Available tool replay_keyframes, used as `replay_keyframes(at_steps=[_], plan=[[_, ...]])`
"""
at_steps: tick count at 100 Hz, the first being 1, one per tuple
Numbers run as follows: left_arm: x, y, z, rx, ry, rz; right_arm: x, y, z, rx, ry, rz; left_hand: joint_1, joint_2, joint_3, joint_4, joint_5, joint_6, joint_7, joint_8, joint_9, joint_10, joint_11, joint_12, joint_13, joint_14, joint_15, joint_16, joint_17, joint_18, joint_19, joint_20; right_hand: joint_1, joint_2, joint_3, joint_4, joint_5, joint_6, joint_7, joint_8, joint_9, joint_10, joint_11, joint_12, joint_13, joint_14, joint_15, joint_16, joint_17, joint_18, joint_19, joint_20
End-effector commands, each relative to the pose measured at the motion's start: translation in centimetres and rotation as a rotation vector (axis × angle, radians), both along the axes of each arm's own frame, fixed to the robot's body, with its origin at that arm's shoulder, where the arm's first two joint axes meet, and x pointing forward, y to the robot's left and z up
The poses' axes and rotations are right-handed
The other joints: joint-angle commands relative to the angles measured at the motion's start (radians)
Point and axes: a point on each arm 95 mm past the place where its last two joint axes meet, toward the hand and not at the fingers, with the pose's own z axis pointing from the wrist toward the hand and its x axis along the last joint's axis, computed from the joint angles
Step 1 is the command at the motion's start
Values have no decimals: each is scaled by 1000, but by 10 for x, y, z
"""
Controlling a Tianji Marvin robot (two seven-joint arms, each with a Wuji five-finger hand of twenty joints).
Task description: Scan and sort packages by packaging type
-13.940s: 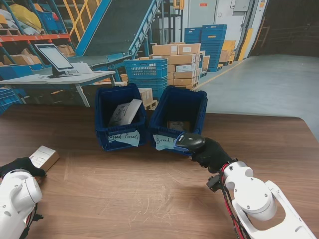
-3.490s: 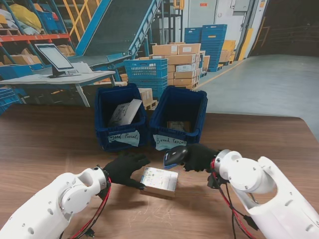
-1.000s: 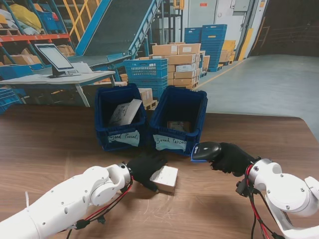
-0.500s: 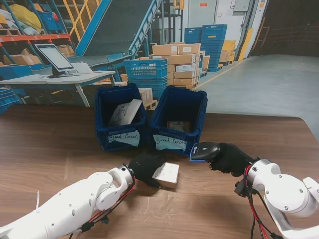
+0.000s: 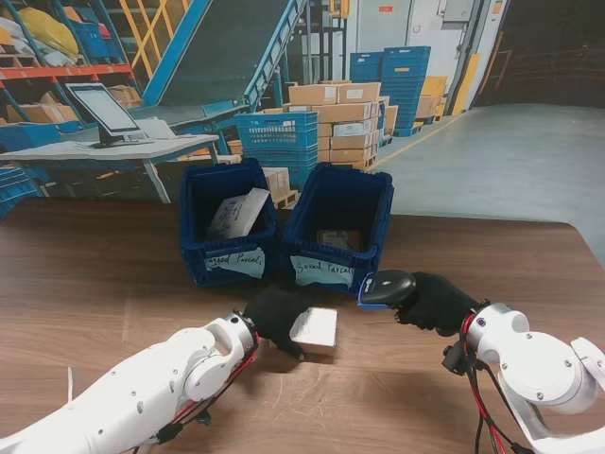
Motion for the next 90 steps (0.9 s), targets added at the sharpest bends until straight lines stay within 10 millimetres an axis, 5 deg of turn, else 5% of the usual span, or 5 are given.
replay_keyframes(at_steps=[1, 90], plan=[[-1, -5, 6, -2, -7, -7, -2, 4, -1, 8, 8, 10, 510, 165, 273, 75, 148, -269, 288, 37, 86, -126, 92, 34, 73, -12, 151, 60, 7, 45, 44, 27, 84, 78, 111, 29, 34, -71, 1, 6, 10, 6, -8, 5, 24, -9, 23, 17, 12, 3, 59, 17], [7, -7, 146, -55, -184, 79, -11, -3, 5, 0, -4, -19, 504, 171, 266, 74, 139, -270, 292, 38, 86, -129, 89, 28, 78, -22, 143, 62, 19, 40, 46, 24, 85, 77, 111, 29, 33, -71, 1, 6, 10, 7, -8, 5, 24, -9, 24, 17, 13, 3, 60, 17]])
